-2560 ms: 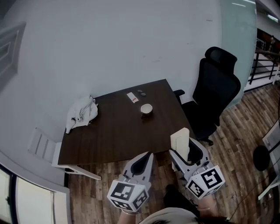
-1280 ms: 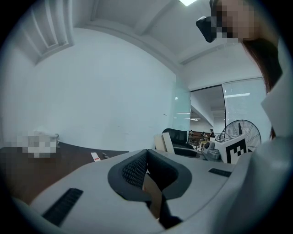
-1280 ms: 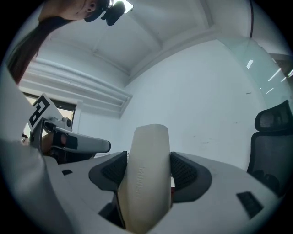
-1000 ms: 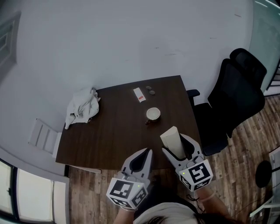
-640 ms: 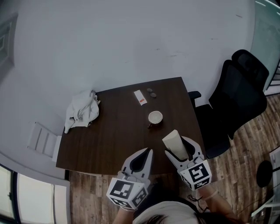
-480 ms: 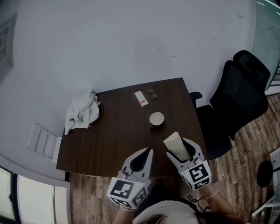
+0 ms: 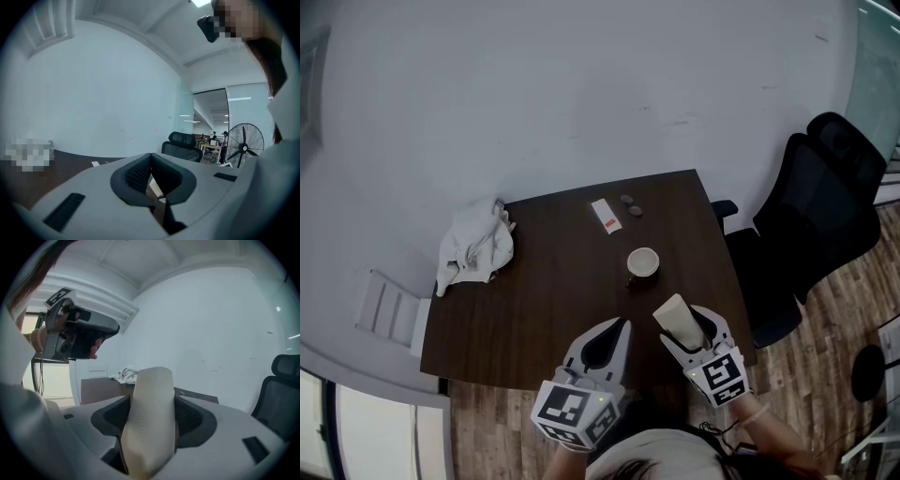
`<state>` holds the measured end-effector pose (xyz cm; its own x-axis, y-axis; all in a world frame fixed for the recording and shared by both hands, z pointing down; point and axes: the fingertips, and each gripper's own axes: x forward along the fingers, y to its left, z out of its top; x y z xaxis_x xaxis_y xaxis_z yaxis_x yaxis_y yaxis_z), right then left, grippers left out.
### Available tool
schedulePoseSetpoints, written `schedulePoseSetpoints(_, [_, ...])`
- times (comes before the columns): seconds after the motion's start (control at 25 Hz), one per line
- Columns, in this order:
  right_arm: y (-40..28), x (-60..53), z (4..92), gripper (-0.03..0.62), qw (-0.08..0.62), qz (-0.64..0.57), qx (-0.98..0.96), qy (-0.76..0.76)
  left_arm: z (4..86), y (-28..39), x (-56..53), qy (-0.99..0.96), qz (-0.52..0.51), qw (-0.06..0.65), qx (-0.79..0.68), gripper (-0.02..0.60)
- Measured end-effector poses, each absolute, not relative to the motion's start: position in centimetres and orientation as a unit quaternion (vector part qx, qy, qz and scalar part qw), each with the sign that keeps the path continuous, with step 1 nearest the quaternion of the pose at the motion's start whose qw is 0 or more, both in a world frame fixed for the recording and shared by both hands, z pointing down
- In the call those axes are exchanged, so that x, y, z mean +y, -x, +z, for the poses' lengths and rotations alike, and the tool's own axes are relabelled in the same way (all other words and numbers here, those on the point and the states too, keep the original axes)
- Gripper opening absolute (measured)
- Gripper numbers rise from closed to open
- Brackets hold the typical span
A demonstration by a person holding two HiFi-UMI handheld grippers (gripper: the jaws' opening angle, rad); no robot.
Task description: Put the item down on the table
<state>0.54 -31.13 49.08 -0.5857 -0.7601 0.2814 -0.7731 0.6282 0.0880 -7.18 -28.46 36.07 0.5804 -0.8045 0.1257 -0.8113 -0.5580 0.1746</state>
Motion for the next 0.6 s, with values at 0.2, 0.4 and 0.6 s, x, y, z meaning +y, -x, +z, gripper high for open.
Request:
schedulePoseSetpoints(0.2, [0.5,-32.4,51.3,0.302,0.17,0.031,-0.889,-0.424,36.3,8.3,-29.9,-0.883,0.014,0.109,-0.456,0.018])
schedulePoseSetpoints(0.4, [1.4,-33.4,53.8,0.302,0.199,0.036,-0.887,-0.414,36.1,9.4,-31.1,-0.883,0.014,0.113,-0.456,0.018])
schedulePoseSetpoints(0.6, [2.2,-34.2,55.8,0.302,0.225,0.039,-0.886,-0.403,36.3,10.2,-32.0,-0.882,0.012,0.116,-0.456,0.018])
